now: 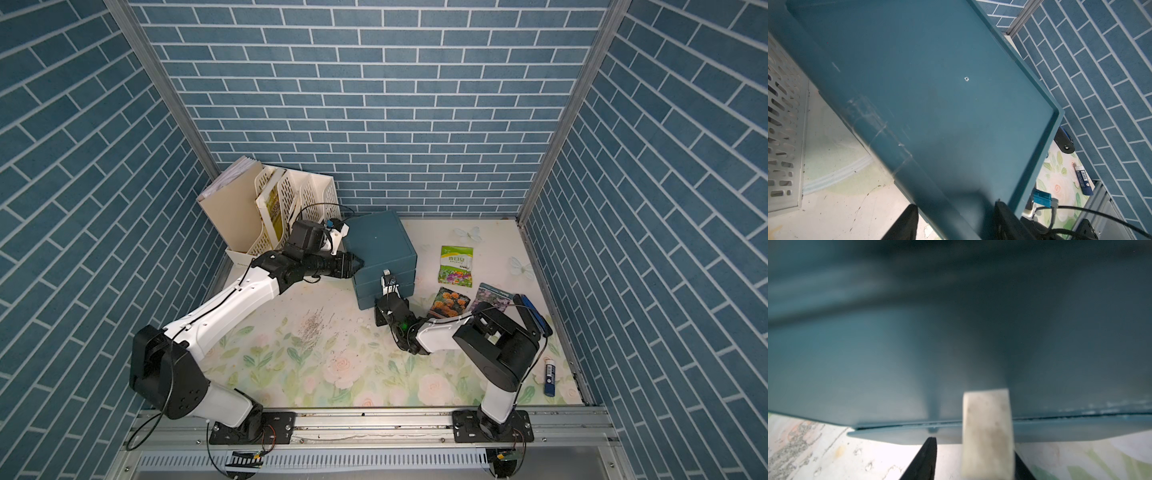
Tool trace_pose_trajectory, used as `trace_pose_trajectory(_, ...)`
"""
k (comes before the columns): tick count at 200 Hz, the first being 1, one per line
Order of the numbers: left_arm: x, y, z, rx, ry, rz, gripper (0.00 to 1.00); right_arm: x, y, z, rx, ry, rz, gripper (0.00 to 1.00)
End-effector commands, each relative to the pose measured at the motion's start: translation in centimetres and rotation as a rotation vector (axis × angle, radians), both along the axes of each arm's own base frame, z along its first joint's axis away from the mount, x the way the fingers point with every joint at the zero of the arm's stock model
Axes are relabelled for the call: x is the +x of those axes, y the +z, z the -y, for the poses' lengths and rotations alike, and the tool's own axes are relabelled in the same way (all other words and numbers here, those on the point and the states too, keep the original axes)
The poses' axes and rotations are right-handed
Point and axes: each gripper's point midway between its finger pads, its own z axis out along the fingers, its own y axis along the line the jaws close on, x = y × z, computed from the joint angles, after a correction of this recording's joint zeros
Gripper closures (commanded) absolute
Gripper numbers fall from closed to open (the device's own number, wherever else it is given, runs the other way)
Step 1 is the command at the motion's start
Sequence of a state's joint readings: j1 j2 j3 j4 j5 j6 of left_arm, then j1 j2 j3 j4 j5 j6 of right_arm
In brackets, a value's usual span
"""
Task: Take the seed bags out of the drawer
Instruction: Close the drawer in the storage box.
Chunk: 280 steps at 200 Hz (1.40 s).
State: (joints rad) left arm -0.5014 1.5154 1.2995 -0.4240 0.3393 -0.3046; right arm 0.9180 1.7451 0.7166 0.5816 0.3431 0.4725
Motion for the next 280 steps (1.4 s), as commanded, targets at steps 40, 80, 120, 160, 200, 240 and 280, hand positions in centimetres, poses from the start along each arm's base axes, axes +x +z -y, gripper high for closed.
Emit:
trace_pose_trajectory(40,-3.6,-6.6,-1.4,0.159,-0.049,-0.228,0.38,1.8,2.4,-1.3,0.109,-0.029,0.065,0.51)
trace_pose_trajectory(80,-3.6,-6.7,-1.5,0.155,-0.044,-0.229,0.38,1.7,1.7,-0.9,0.080,-0.036,0.048,0.50)
trace_pose_trajectory(120,-3.5,-6.7,-1.5,0.155,-0.038,-0.226,0.38,1.1,1.7,-0.3,0.073,-0.035,0.034,0.44)
trace_pose_trajectory(160,-3.2,-6.2,-1.5,0.150,-0.023,-0.212,0.38,0.0,1.8,0.8,0.049,-0.028,0.011,0.38)
trace_pose_trajectory(200,-2.7,-5.7,-1.4,0.135,-0.005,-0.196,0.36,-1.7,2.0,2.6,0.046,-0.029,-0.025,0.34)
trace_pose_trajectory(240,-1.8,-4.6,-1.2,0.118,0.018,-0.168,0.33,-3.2,3.1,4.5,0.057,-0.041,-0.042,0.30)
trace_pose_trajectory(280,-0.6,-2.7,-0.9,0.081,0.048,-0.111,0.16,-4.6,4.6,6.5,0.038,-0.044,-0.045,0.23)
